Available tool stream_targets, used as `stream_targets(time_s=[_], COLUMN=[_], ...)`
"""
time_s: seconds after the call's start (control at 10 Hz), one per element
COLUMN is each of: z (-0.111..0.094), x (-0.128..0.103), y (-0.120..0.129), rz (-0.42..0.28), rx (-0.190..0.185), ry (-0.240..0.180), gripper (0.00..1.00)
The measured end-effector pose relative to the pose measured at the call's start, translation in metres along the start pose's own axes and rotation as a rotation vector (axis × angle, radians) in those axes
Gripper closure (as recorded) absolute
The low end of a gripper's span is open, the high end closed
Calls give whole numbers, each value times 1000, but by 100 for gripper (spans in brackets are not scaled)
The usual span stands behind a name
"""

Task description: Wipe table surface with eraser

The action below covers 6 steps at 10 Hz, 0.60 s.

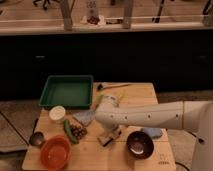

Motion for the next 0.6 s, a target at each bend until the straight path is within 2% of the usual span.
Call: stream_targets(time_s=[0.4, 0.6], z=[-4, -6], x=[20, 24], y=[-10, -28], rz=[31, 16], rx=[5, 10], ry=[9, 16], gripper=[96, 96])
